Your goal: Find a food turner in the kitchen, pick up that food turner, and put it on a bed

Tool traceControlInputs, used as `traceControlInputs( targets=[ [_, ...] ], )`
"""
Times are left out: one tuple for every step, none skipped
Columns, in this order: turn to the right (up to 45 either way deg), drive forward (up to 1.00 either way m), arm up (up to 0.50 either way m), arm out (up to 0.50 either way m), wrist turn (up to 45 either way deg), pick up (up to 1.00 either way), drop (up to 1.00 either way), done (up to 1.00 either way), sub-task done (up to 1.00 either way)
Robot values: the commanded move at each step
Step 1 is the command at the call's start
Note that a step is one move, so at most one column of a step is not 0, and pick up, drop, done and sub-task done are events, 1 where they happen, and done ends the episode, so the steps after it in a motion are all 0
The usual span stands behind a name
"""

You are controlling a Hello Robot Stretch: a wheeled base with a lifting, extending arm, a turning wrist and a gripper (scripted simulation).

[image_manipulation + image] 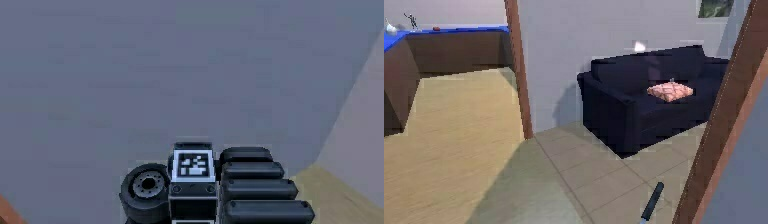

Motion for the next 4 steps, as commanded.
traceControlInputs(
  targets=[
    [-18.0,0.00,0.00,0.00,0.0,0.00,0.00,0.00,0.00],
    [0.0,0.35,0.00,0.00,0.0,0.00,0.00,0.00,0.00],
    [30.0,0.00,0.00,0.00,0.0,0.00,0.00,0.00,0.00],
    [0.0,0.30,0.00,0.00,0.0,0.00,0.00,0.00,0.00]
  ],
)
